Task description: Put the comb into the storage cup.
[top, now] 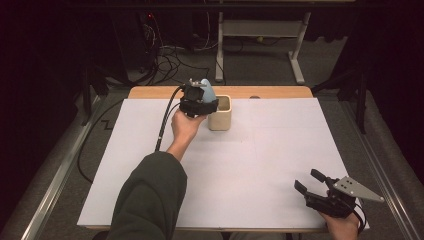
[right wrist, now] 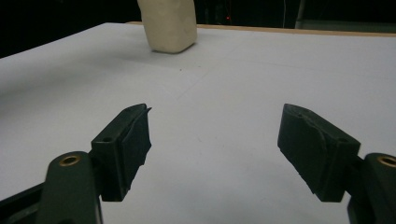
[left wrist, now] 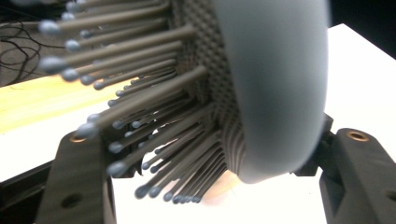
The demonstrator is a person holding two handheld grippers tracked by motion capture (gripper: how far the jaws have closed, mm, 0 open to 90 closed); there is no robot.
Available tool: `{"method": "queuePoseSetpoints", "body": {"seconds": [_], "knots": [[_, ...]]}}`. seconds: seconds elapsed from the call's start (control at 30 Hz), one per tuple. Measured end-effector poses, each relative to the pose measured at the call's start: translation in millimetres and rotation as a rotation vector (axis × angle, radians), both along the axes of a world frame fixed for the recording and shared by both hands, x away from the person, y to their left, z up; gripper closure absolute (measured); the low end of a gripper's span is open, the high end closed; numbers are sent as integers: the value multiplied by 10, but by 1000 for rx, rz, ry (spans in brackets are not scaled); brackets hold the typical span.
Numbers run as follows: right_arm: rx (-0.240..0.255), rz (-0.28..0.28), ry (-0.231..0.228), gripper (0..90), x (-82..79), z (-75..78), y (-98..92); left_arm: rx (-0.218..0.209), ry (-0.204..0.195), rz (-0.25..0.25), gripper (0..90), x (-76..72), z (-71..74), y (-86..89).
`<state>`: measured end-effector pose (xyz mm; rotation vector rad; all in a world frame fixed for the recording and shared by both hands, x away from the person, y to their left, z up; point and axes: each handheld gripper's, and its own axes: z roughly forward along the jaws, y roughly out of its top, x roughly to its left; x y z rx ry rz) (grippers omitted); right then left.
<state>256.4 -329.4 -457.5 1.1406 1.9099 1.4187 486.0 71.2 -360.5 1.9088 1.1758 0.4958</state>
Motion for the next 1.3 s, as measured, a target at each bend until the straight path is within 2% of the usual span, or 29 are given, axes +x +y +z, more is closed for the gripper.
{"method": "queuePoseSetpoints", "body": {"seconds": [0.07,0.3,0.47,0.73,1.3], "knots": [[-6,1,0,259,2,1,2,12,6,-5,335,-14,6,20],[-5,0,-2,259,1,0,9,16,22,-5,303,-39,13,69],[-7,-1,-1,259,0,-2,12,-8,36,-13,271,-52,-13,139],[-8,-3,1,259,2,-2,9,-27,23,-29,250,-96,5,241],[-9,-4,0,260,-2,-1,13,-10,-12,-35,290,-221,1,320]]}}
